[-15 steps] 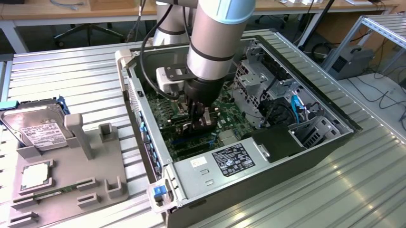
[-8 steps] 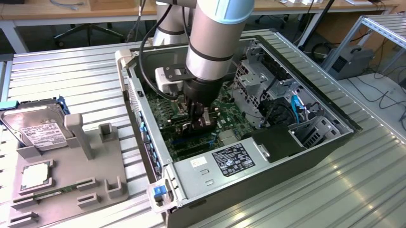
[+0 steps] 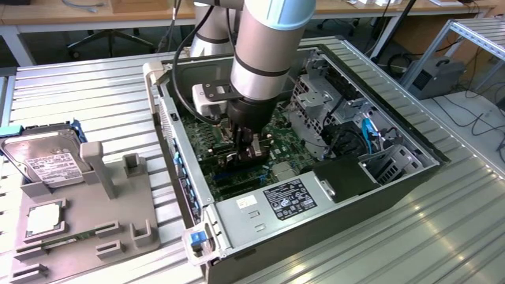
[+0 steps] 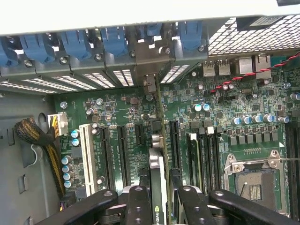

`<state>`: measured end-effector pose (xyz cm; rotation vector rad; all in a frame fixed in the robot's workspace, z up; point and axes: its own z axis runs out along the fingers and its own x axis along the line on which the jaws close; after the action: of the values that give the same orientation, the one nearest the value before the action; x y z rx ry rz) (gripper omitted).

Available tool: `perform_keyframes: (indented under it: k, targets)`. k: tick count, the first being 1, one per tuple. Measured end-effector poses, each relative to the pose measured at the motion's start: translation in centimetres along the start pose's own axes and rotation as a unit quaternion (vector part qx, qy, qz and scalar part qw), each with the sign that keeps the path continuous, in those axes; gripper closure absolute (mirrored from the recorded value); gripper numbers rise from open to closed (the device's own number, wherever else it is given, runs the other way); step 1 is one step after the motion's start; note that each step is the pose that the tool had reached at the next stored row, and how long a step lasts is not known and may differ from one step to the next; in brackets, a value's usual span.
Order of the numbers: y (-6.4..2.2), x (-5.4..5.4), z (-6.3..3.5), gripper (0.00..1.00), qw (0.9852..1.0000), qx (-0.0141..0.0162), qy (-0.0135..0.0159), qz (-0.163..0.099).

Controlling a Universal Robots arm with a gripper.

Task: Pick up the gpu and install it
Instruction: 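Insert the gpu into the slot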

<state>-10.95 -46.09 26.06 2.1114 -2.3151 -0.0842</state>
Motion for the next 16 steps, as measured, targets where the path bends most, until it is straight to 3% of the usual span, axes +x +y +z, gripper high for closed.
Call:
perform_keyframes:
  k: [14,15,16]
  targets:
    - [0.02,-0.01,0.09,0.72,1.0000,0.0002,-0.0004,0.000]
    - [0.00,0.00,0.06,0.59,1.0000,0.0000,-0.0001,0.000]
    - [0.00,0.00,0.05,0.59,1.0000,0.0000,0.0000,0.000]
